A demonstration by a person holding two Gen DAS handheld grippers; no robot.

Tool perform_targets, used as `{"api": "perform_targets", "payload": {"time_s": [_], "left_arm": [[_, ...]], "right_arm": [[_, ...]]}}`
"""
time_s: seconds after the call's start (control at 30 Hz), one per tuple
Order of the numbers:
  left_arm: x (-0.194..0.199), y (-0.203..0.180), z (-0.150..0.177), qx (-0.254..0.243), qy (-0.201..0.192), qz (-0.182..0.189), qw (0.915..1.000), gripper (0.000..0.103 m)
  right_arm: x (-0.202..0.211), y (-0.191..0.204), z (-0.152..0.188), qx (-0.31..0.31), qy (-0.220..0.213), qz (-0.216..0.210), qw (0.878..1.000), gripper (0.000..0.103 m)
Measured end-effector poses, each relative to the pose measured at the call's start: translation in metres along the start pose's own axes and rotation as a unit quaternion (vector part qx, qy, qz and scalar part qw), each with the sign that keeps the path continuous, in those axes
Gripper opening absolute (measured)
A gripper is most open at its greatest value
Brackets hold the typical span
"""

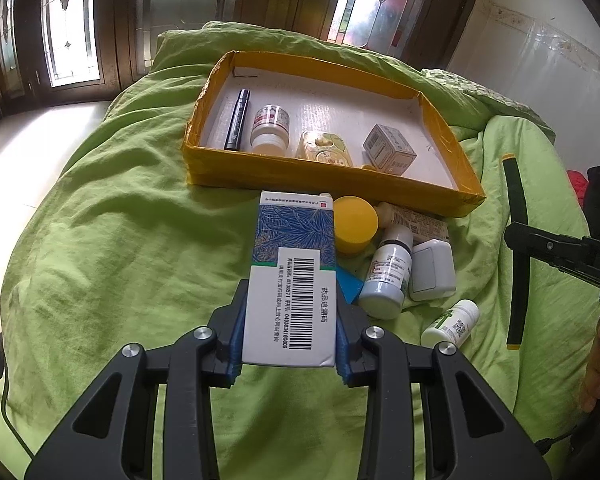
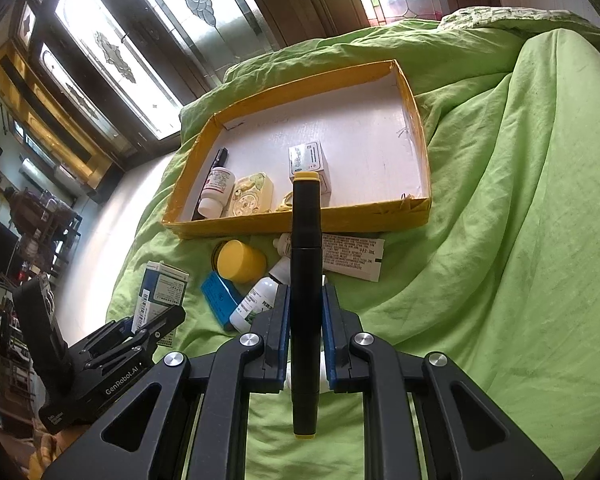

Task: Organize rigid objects
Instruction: 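Carry the box in the left tool and the marker in the right tool toward the tray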

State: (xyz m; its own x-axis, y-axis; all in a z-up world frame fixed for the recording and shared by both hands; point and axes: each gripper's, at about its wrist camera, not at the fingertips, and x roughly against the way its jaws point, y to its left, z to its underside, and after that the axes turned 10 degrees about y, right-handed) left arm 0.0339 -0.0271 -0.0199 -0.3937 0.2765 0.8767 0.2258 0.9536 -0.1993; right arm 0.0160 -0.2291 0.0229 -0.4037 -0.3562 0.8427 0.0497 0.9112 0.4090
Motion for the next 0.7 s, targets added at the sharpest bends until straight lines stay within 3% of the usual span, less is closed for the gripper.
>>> {"api": "perform_targets", "payload": {"time_s": [0.7], "left_arm": [[-0.002, -0.002, -0.002, 0.001, 0.002, 0.01, 0.9999, 0.033]], "right_arm": [[0.011, -0.004, -0.056, -0.019, -0.043, -0.023, 0.999, 0.013]]}}
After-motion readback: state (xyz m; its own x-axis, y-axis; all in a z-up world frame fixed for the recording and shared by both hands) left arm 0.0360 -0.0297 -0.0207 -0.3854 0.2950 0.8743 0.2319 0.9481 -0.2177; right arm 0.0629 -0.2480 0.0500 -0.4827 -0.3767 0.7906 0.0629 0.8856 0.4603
